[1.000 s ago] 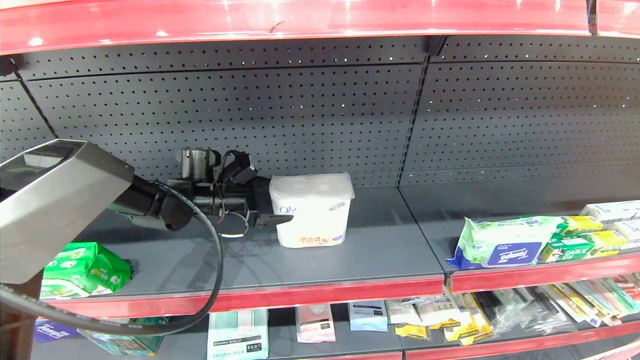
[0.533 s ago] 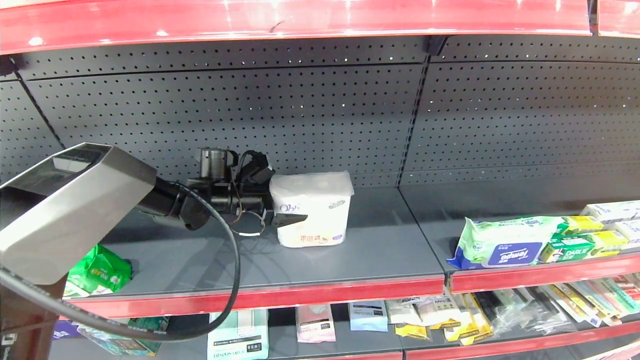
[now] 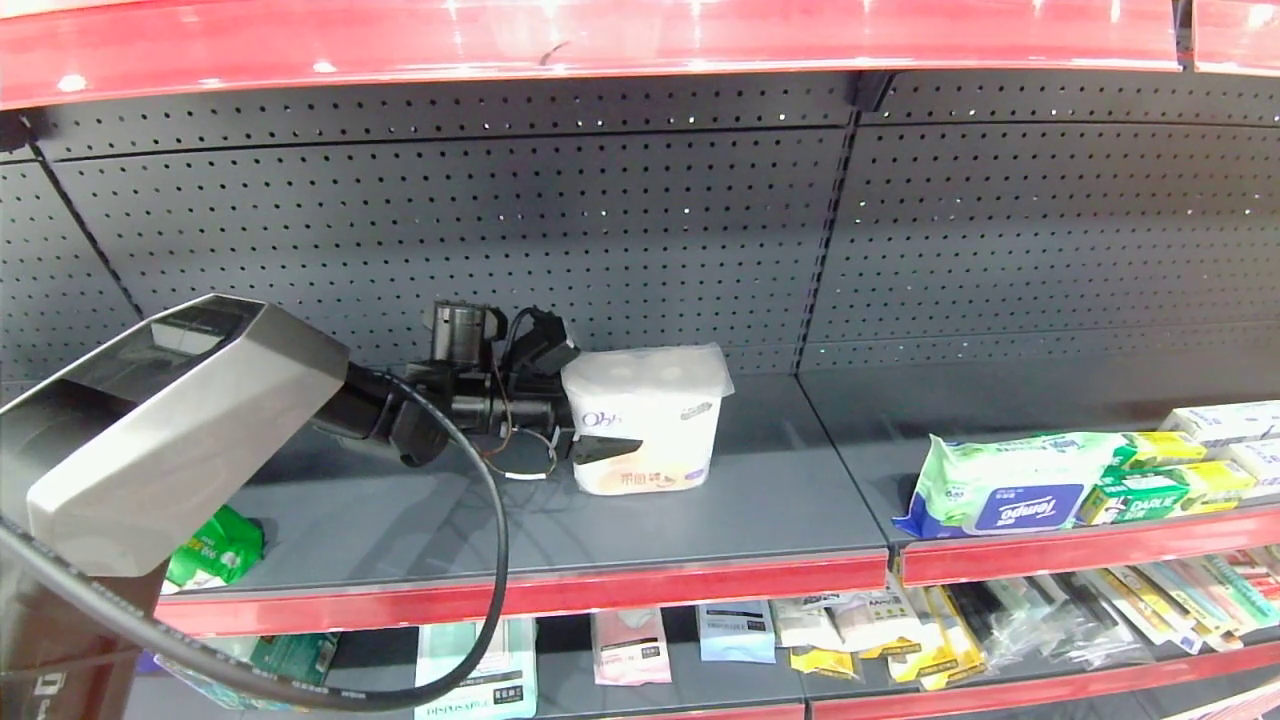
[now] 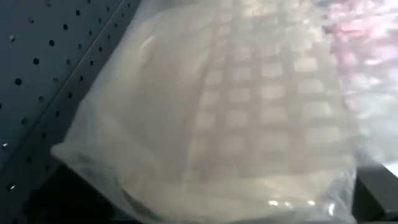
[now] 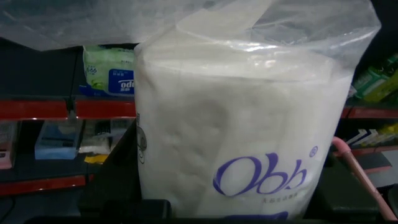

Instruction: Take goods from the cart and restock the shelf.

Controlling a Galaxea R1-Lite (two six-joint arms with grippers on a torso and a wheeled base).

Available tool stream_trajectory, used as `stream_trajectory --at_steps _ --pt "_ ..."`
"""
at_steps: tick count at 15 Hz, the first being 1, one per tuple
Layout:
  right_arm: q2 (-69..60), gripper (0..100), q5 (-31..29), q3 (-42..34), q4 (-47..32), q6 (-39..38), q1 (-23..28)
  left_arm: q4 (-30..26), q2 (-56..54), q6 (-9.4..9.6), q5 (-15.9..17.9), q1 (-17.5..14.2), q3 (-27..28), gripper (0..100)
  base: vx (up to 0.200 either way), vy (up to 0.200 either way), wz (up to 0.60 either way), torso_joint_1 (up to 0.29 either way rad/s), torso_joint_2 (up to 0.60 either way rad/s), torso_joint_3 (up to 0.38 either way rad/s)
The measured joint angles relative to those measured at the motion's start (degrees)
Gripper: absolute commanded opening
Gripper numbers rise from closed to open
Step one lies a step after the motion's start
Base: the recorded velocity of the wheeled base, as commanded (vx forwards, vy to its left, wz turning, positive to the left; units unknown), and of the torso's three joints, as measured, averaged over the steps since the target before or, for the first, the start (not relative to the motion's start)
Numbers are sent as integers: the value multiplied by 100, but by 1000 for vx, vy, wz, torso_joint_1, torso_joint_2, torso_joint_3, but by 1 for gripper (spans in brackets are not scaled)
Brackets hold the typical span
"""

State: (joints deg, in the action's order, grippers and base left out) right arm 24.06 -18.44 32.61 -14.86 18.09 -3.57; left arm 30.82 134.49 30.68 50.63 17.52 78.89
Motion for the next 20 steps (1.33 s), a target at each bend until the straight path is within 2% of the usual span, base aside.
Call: stream_trajectory --at_steps 3,4,5,6,7,10,14,17,20 --pt "7 0 -2 -1 -2 -2 -4 20 77 35 -119 9 91 100 0 0 0 0 0 0" --pt "10 0 -2 -4 -2 -2 -4 145 105 32 -130 6 101 0 0 0 0 0 0 0" --pt "11 0 -2 -11 -2 -6 -9 402 140 -50 -137 4 105 0 0 0 0 0 0 0" --pt "13 0 -2 -11 0 -9 -9 519 165 -241 -150 9 105 0 0 0 0 0 0 0" --pt "18 0 -2 -11 0 -9 -9 599 178 -343 -145 17 68 0 0 0 0 0 0 0" --pt "21 0 5 0 0 -9 -9 675 149 -347 -108 20 -102 0 0 0 0 0 0 0" --pt "33 0 57 0 4 -30 -15 642 -340 -369 -88 -21 -890 0 0 0 0 0 0 0" --pt "110 0 79 11 50 -55 -26 689 -878 -310 107 -263 -1514 0 0 0 0 0 0 0" --pt "149 0 107 22 66 -66 -45 1220 -1326 -224 208 -495 -2305 0 0 0 0 0 0 0"
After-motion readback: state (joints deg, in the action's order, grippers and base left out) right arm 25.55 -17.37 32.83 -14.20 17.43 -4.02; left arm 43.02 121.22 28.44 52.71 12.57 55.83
